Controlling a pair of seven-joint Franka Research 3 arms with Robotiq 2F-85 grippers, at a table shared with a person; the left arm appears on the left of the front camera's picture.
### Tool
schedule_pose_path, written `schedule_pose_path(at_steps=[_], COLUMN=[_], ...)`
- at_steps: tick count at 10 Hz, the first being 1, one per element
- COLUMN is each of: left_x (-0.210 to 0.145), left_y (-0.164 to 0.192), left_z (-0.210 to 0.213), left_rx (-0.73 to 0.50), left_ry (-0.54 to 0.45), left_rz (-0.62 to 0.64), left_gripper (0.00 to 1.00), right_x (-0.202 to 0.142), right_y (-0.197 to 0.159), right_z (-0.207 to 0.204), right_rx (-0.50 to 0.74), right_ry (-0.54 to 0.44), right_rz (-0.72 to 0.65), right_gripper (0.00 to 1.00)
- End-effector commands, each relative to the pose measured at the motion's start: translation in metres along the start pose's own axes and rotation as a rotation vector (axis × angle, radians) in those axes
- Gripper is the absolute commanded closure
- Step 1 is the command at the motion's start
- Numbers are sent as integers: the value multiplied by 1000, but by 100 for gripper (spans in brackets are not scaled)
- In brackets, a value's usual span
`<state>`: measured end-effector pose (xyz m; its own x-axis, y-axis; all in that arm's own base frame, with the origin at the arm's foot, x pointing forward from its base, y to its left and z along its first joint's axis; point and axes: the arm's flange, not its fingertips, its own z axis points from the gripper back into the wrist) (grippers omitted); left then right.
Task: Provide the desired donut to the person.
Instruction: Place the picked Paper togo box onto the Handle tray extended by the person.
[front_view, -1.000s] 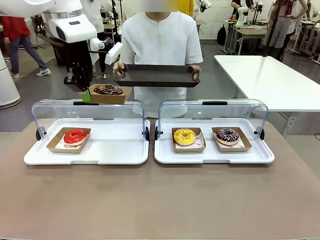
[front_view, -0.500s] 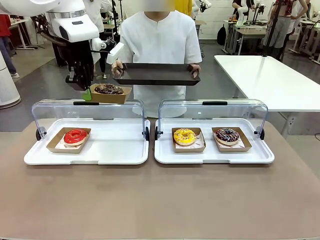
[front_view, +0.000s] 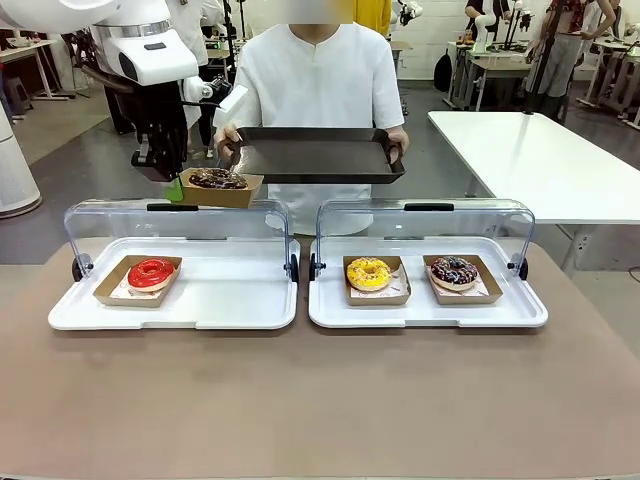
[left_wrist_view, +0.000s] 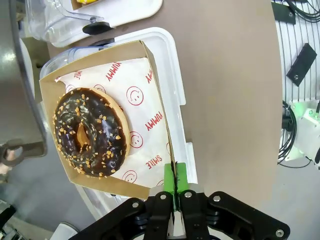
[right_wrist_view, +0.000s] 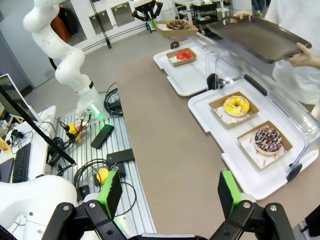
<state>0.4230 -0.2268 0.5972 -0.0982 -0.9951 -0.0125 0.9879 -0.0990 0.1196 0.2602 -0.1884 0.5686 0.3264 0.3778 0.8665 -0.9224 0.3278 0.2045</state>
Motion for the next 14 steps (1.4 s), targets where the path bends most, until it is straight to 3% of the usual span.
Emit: schedule_pose_path(at_steps=[1,9,11,14], left_x=[-1,-1,-1,7], left_y=[-6,-6,14,50], left_z=[1,1,12,48], left_rx=[-1,-1,-5,84], left_ry=[-11,-11,-15,-38], left_rz=[5,5,18,61], left_gripper=[100,100,99,99], right_x=[0,0,0,0], right_y=[1,1,1,1], right_z=[1,1,1,1], right_rx=[6,6,6,6], right_ry=[-8,-8,-8,-8], right_rz=[7,7,7,7], right_gripper=[0,0,0,0])
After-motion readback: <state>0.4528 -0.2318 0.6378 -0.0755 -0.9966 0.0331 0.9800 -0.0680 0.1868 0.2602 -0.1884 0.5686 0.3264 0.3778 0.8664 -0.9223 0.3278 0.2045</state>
